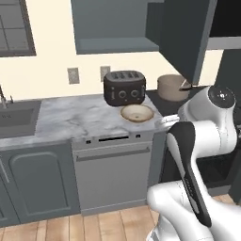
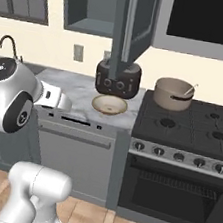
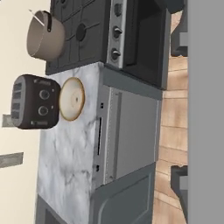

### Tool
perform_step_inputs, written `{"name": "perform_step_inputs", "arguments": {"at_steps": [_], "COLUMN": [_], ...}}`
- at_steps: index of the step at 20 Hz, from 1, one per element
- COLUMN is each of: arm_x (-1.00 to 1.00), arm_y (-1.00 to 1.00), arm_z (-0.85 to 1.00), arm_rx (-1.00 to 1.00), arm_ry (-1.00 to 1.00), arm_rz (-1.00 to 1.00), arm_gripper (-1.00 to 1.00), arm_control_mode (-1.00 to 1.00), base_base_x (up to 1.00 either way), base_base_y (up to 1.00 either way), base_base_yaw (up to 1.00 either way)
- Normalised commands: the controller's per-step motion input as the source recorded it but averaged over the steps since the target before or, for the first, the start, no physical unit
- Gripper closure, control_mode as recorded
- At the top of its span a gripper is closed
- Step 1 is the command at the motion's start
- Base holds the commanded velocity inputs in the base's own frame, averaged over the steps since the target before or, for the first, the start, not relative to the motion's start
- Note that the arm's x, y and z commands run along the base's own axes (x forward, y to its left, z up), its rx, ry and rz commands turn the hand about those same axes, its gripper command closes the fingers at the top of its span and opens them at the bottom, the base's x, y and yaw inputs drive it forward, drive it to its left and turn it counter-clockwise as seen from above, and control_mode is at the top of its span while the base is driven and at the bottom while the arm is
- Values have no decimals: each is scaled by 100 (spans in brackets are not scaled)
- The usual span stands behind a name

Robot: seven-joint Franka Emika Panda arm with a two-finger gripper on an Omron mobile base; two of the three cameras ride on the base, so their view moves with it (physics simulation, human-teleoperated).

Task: Open the cabinet and move the ladle to the pot. Then close the cabinet.

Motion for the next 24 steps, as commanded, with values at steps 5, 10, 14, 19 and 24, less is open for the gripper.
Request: {"name": "perform_step_inputs", "arguments": {"at_steps": [5,10,14,19,24], "arm_x": [0,0,0,0,0], "arm_y": [0,0,0,0,0], "arm_z": [0,0,0,0,0], "arm_rx": [0,0,0,0,0], "arm_ry": [0,0,0,0,0], "arm_rz": [0,0,0,0,0], "arm_gripper": [-100,-100,-100,-100,-100], "arm_control_mode": [100,100,100,100,100], "base_base_x": [-1,28,71,82,56], "base_base_y": [71,45,9,0,0], "base_base_yaw": [-2,-5,-7,-1,0]}}
